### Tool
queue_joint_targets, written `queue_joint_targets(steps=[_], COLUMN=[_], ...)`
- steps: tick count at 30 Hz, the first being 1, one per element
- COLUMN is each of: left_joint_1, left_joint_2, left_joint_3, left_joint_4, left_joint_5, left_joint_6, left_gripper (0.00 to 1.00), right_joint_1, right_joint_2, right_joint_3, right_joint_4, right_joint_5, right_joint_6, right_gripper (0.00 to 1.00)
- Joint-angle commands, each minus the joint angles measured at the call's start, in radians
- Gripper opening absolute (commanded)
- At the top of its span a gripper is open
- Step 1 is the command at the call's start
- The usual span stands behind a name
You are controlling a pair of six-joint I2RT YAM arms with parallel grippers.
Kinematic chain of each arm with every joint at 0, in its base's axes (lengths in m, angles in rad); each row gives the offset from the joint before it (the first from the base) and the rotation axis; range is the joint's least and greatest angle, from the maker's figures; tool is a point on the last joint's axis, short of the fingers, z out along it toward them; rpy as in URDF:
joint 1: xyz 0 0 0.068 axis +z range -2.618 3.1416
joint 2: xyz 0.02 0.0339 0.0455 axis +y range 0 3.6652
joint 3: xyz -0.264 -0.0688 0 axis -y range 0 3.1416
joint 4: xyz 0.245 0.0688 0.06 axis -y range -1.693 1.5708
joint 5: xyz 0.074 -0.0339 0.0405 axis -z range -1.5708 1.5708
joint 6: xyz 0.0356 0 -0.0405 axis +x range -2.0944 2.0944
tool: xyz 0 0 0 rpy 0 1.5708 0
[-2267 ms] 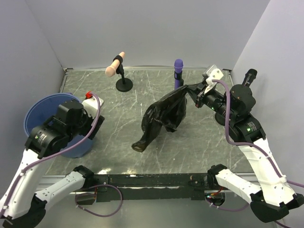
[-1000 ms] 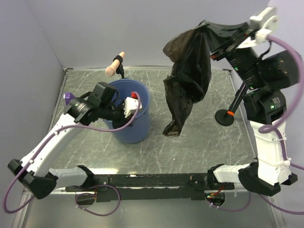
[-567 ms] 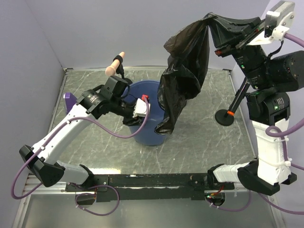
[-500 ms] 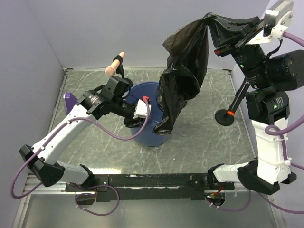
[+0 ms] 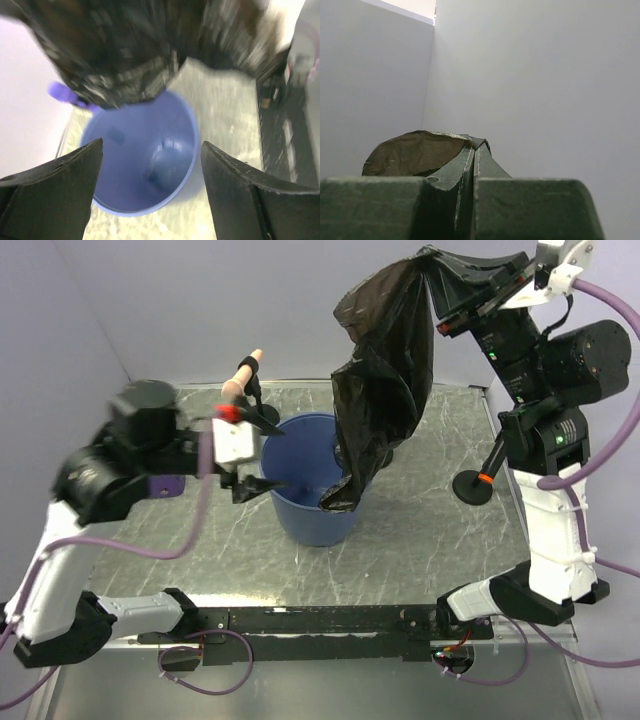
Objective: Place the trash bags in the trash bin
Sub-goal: Move the trash bin to the center of the board, then place the trash bag in the trash bin.
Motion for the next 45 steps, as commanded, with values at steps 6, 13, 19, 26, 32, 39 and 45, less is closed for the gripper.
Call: queue_joint_targets(steps=[6,13,19,26,32,39,45], left_joint_1=[-0.001,-0.021,-0.076,-0.093,-0.119,-0.125,-0.122], left_joint_2=[0.095,0.174,0.230,0.269,0.295,0.326,0.306], left_joint_3=[0.180,0.175,0.210,0.252,0.240,0.252,0.261], left_joint_4=[0.171,0.275,0.260,0.239,0.239,0.242,0.202], left_joint_5=[0.076,0.092,0.119,0.121,0.006,-0.057,-0.167], left_joint_6=[-0.502,-0.638,-0.616,-0.596,-0.544,-0.504,-0.428], left_gripper=[0.86,0.85,0.84,0.83,0.77,0.49,0.01], right_joint_1=[0.022,0.032,0.035,0.039,0.048,0.050,0.052], right_joint_2=[0.057,0.061,0.056,0.077,0.102,0.097,0.048], right_joint_3=[0.084,0.075,0.067,0.082,0.116,0.110,0.020], right_joint_4=[0.056,0.060,0.062,0.074,0.076,0.070,0.063], right_joint_5=[0.068,0.104,0.138,0.170,0.184,0.183,0.181], right_joint_6=[-0.032,-0.055,-0.090,-0.095,-0.095,-0.090,-0.090], right_gripper=[0.00,0.00,0.00,0.00,0.00,0.00,0.00])
